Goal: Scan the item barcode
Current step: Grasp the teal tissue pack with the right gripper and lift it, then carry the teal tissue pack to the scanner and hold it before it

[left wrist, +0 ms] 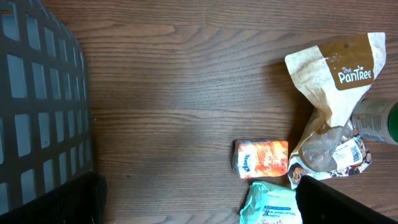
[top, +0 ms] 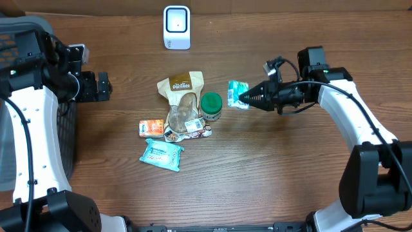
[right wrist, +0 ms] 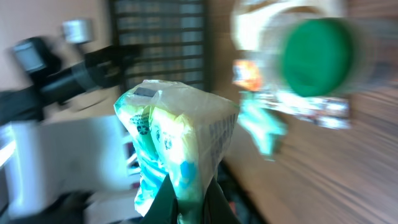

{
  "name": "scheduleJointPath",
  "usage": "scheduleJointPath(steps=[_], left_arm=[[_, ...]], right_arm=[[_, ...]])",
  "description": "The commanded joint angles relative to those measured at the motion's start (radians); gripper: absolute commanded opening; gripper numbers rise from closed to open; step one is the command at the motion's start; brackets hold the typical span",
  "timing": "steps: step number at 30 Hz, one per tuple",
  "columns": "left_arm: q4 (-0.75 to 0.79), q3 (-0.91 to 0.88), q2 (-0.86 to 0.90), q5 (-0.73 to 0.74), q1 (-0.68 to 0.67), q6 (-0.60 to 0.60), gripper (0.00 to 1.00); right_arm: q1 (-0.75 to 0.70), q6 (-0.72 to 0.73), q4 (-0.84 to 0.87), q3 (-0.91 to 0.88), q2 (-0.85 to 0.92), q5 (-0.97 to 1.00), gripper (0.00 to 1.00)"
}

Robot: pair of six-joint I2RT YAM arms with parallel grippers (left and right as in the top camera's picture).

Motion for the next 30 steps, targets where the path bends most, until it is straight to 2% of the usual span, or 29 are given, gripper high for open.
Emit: scheduleJointPath(steps=[1, 4, 22, 25, 30], left_arm=[[0.004, 0.018, 0.01, -0.003, 0.004, 0.019, 1.0], [0.004, 0.018, 0.01, -0.003, 0.004, 0.019, 0.99], [0.004, 0.018, 0.01, -0.003, 0.004, 0.019, 0.99], [0.004, 0.018, 0.01, -0.003, 0.004, 0.019, 0.99], [0.004, 0.018, 0.01, -0.003, 0.004, 0.019, 1.0]], right_arm=[[-0.005, -0.014, 0.026, 0.024, -0.027, -0.235, 0.04], [0.0, -0.014, 0.048, 0.024, -0.027, -0.304, 0.04], [0.026, 0.004, 0.048, 0.024, -0.028, -0.301, 0.04], [0.027, 0.094, 0.066, 0.024, -0.028, -0.244, 0.04], [0.073, 0.309, 0.238, 0.071, -0.028, -0.167, 0.04]])
